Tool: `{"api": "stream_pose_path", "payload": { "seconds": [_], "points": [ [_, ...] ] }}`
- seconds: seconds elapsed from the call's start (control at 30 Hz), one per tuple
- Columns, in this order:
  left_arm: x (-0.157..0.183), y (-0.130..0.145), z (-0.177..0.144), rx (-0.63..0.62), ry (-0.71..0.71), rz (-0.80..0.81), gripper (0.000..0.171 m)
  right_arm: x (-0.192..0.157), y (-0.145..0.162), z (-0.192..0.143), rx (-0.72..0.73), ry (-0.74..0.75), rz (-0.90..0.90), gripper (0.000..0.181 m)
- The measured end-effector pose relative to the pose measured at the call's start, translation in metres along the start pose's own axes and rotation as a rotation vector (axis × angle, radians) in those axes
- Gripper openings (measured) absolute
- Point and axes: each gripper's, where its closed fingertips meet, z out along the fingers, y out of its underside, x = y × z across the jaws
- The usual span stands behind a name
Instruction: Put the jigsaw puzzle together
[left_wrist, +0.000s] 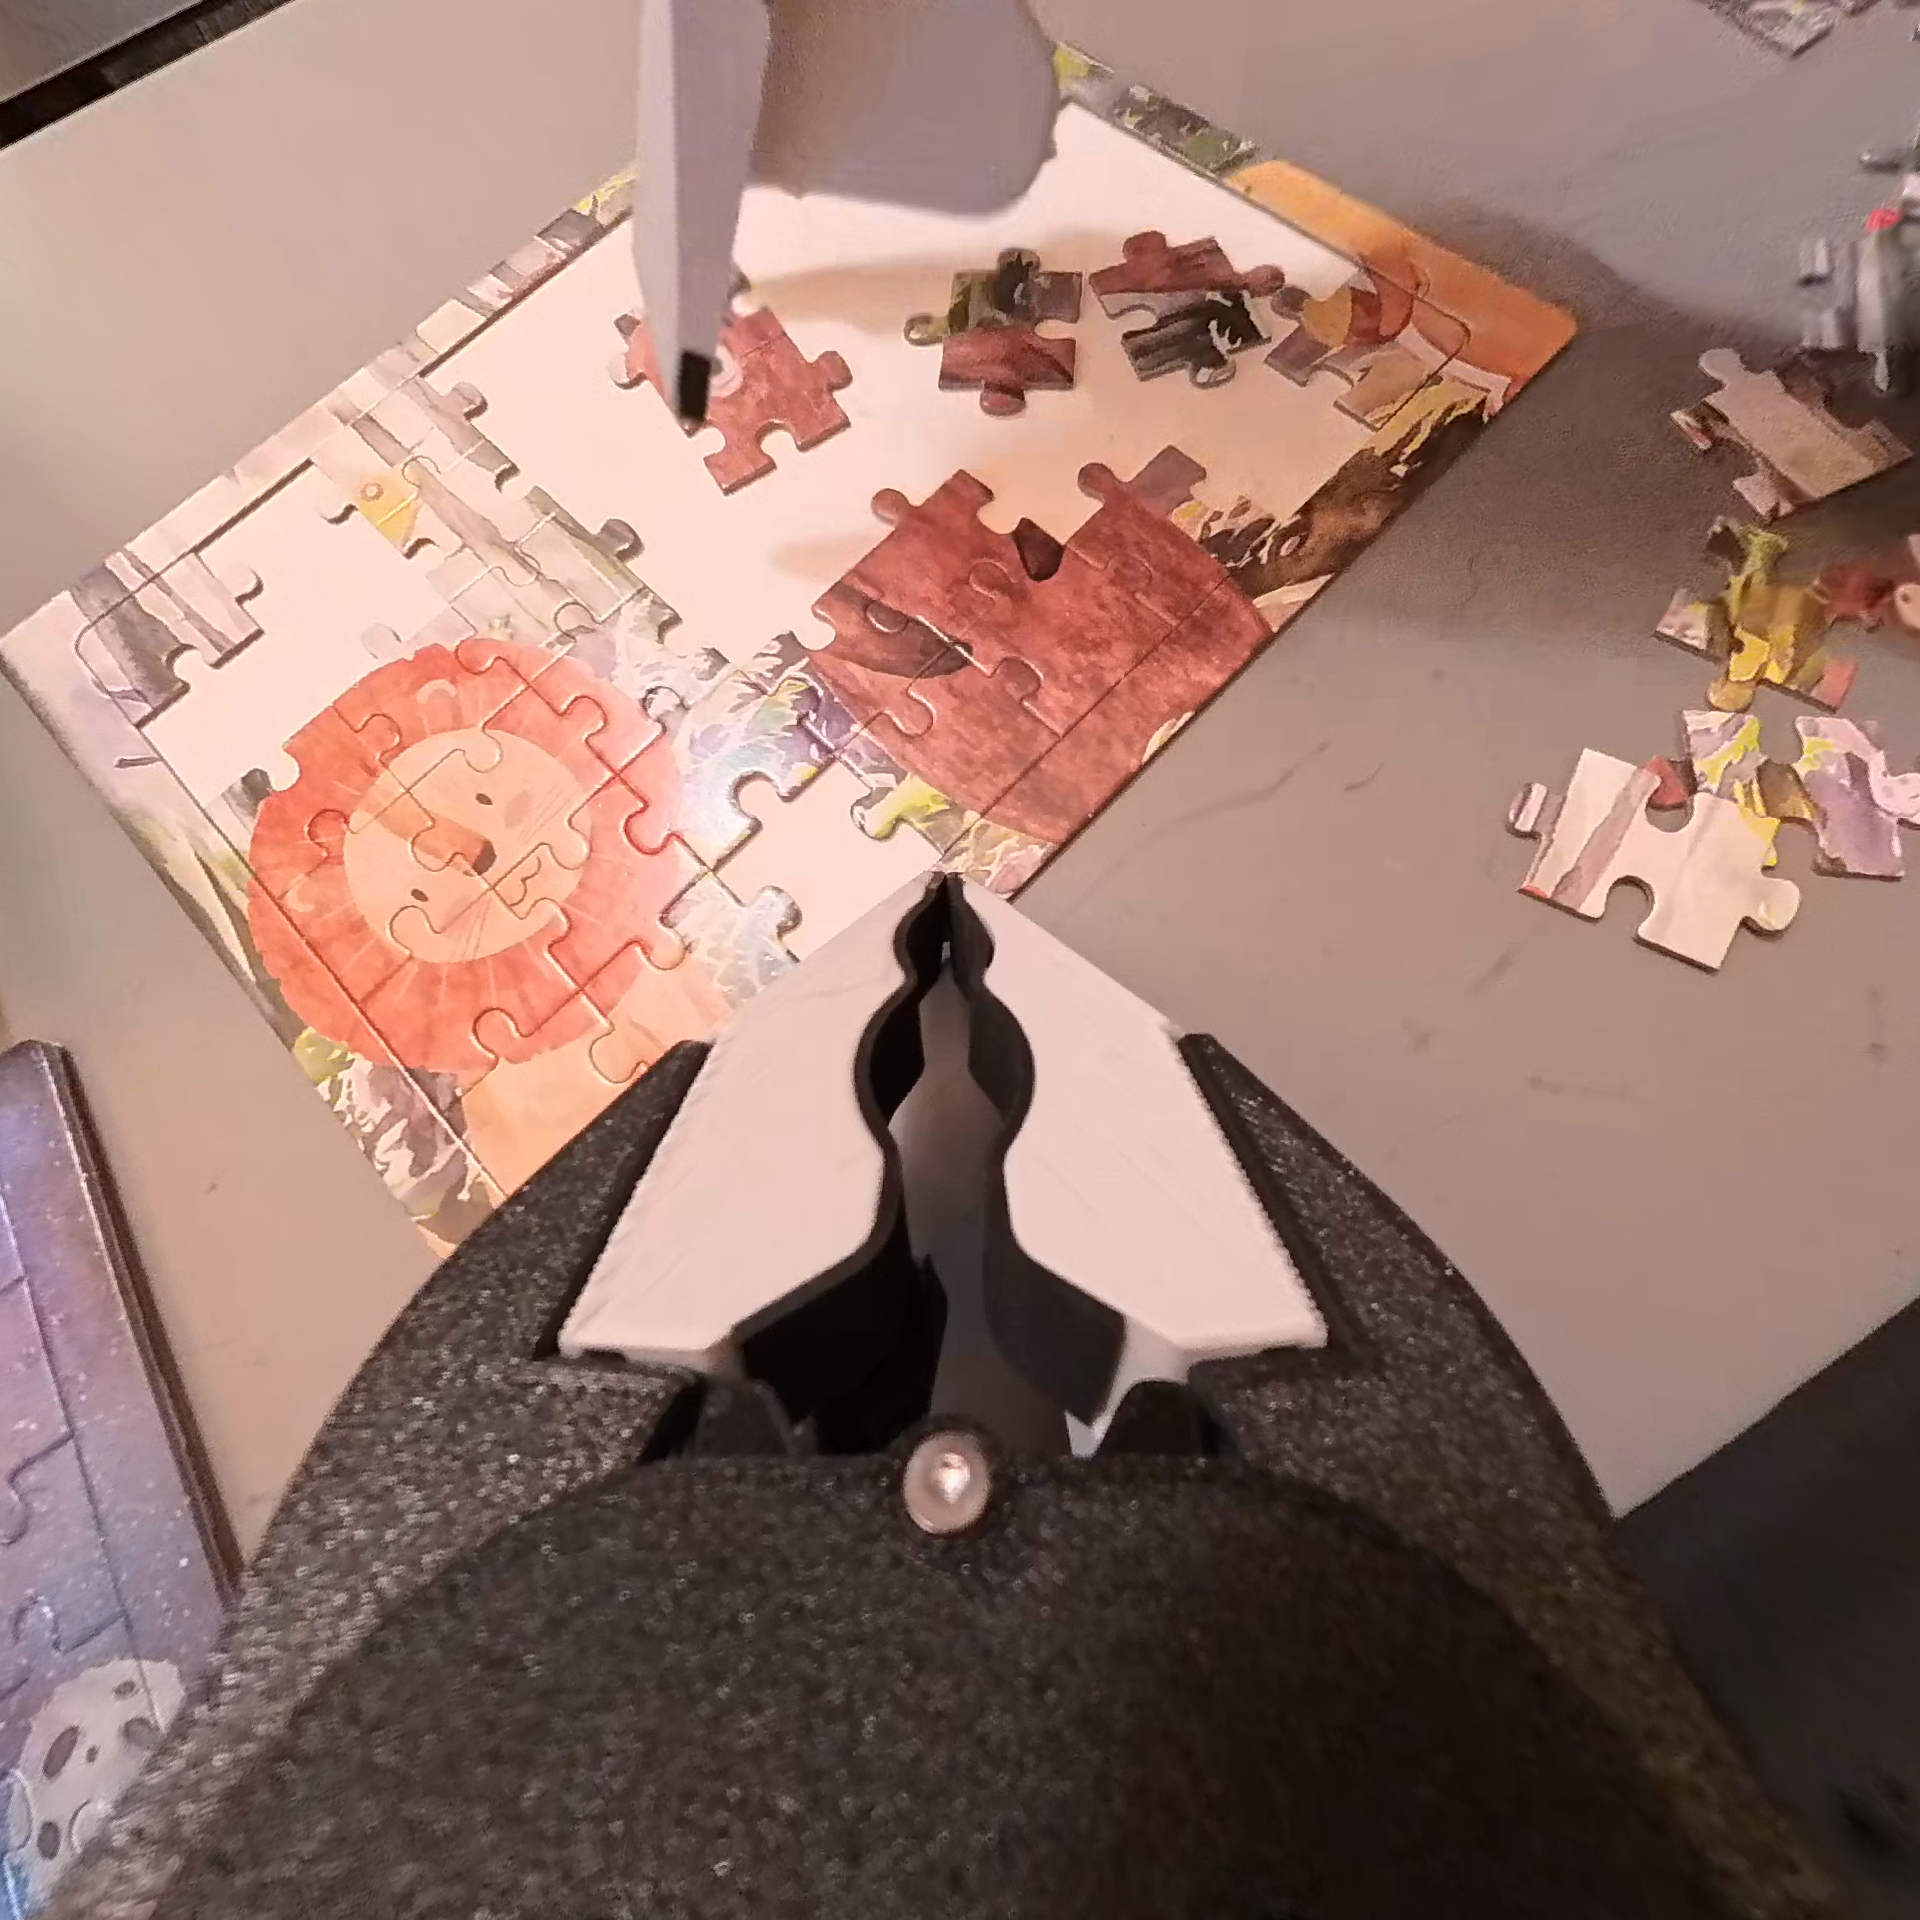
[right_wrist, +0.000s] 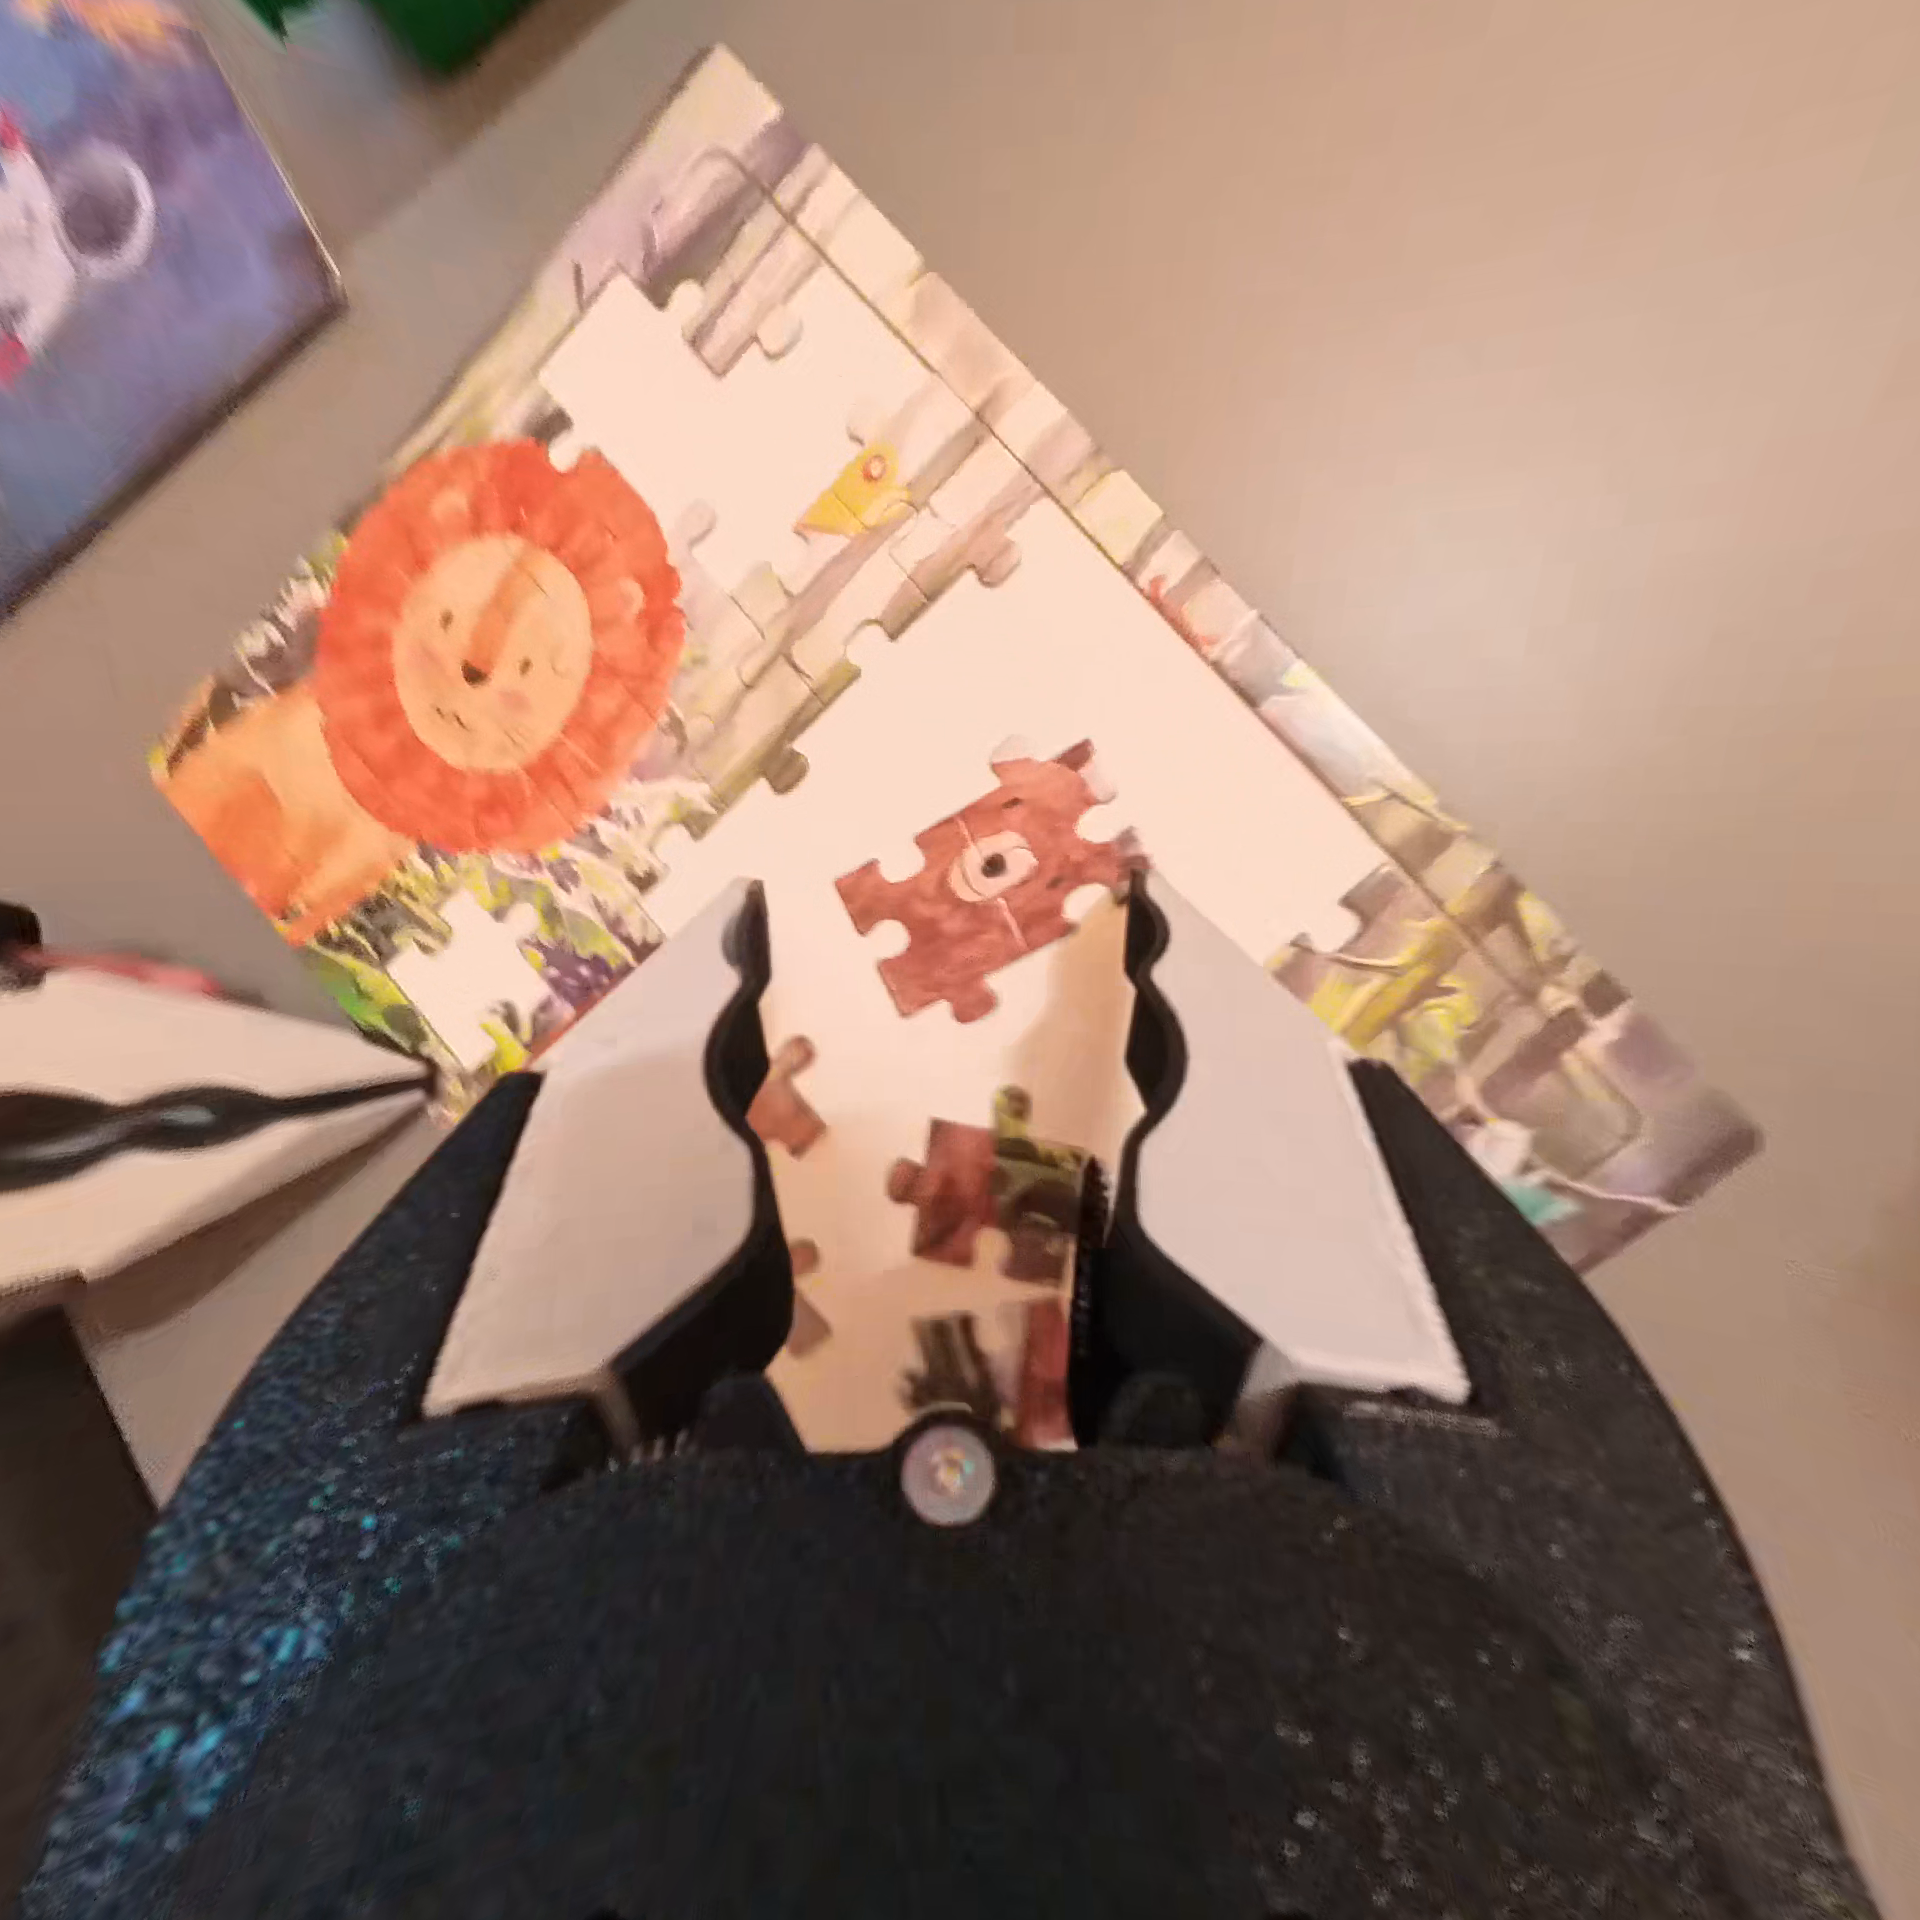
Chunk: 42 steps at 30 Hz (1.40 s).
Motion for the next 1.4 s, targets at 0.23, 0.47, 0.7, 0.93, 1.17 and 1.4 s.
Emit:
{"api": "stream_pose_path", "payload": {
  "seconds": [0.23,0.47,0.7,0.93,1.17,1.4],
  "points": [
    [0.000,0.000,0.000,0.001,-0.003,0.006,0.000,0.011,0.006,0.015,0.040,0.208,0.005,0.066],
    [0.001,0.000,0.000,0.001,0.002,0.005,0.000,0.009,0.004,0.017,-0.006,0.133,-0.148,0.064],
    [0.001,0.000,0.000,0.001,0.001,0.006,0.000,0.009,0.004,0.011,-0.016,0.121,-0.175,0.065],
    [0.001,0.000,0.000,0.001,-0.002,0.010,0.000,0.014,0.045,-0.036,0.010,0.041,-0.044,0.056],
    [0.001,0.000,0.000,0.001,-0.008,0.018,0.000,0.015,0.064,-0.031,0.088,0.174,-0.047,0.046],
    [0.002,0.000,0.000,0.002,-0.009,0.025,0.000,0.018,0.071,-0.026,0.042,0.187,-0.011,0.049]
  ]
}}
